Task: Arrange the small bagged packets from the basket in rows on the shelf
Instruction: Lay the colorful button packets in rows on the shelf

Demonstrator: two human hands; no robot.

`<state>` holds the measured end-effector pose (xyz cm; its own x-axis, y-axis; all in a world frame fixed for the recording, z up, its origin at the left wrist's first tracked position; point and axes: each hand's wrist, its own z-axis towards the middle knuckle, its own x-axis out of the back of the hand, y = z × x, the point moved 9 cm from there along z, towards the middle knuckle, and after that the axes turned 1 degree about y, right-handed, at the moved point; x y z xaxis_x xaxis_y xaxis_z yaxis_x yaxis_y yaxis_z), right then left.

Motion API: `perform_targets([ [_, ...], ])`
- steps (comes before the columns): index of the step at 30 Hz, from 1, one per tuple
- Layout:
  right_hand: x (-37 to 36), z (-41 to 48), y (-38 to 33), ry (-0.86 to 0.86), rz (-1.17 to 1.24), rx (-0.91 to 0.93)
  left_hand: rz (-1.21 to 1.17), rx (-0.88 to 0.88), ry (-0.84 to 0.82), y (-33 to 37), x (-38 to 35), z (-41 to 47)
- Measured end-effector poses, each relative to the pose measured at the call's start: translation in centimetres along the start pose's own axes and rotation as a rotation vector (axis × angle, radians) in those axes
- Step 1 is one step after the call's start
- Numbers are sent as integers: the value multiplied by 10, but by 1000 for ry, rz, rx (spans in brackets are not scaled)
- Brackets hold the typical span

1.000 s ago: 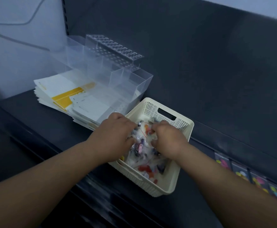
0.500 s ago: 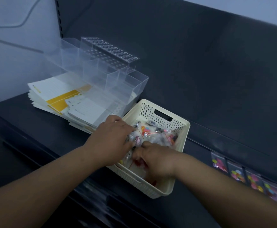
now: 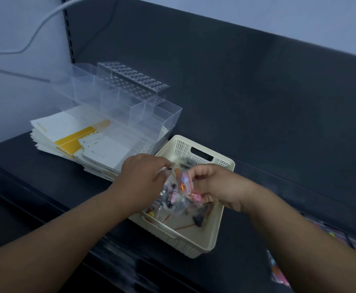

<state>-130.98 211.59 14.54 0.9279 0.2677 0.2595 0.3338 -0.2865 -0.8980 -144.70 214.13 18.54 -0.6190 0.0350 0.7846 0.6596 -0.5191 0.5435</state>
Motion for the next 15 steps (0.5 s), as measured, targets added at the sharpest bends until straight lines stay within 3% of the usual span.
perform_targets([
  [4, 11, -9, -1, 97, 189, -2, -597, 236, -192, 19, -14, -1],
  [6, 14, -16, -2, 120, 213, 15, -762, 352, -300, 28, -30, -3],
  [15, 59, -78, 8, 297, 292, 42, -847, 371, -330, 65, -57, 3],
])
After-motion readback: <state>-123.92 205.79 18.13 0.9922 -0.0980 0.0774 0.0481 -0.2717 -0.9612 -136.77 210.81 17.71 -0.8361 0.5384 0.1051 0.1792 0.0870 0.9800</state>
